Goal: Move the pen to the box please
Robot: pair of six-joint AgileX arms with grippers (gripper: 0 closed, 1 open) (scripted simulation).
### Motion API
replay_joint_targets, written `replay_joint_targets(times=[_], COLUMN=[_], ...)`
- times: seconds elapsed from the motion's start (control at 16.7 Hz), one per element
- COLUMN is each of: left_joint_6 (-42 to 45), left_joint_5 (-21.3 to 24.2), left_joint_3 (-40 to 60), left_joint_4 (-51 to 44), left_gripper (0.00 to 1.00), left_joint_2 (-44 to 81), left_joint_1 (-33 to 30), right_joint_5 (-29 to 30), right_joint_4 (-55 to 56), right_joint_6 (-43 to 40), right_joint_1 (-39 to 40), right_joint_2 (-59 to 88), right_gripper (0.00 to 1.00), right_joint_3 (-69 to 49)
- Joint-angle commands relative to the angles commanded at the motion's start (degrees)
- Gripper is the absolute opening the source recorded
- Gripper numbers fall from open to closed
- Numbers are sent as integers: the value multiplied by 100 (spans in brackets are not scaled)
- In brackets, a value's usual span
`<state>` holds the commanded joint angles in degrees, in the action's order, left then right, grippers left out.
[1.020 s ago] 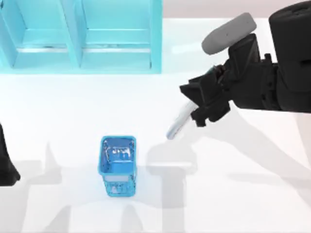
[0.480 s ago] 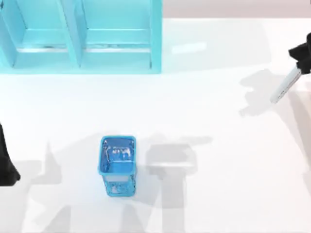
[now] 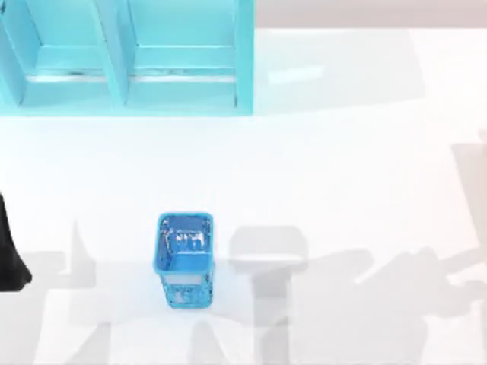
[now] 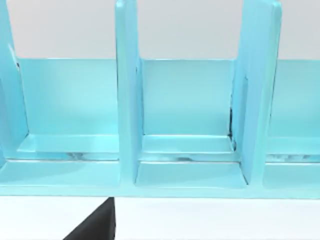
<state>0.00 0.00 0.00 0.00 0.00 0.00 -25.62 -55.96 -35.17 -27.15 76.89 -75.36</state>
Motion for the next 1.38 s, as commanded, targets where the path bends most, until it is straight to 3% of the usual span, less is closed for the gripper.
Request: replay_joint_targets(times=[0.18,0.48,0.96,1.26,1.38], left_joint_6=[0,0,0,0,0], left_joint_5=[0,0,0,0,0], left_joint_3=[0,0,0,0,0], left_joint_4=[0,0,0,0,0], left_gripper=[100,100,100,100,100], left_joint_2=[0,0,0,0,0], left_joint_1=[0,0,0,0,0], right_joint_5=[-58,-47,89,112,112], right_joint_4=[-344,-332,1157,1240,1240], right_joint_6=[-316,-305,-46,-15,-15], right_joint_1=[-421,-406,-153,-111,-111], right_joint_2=[-77,-51,-4,35,35], right_gripper=[0,0,0,0,15], right_joint_3=[-86,-52,1172,1259,1259])
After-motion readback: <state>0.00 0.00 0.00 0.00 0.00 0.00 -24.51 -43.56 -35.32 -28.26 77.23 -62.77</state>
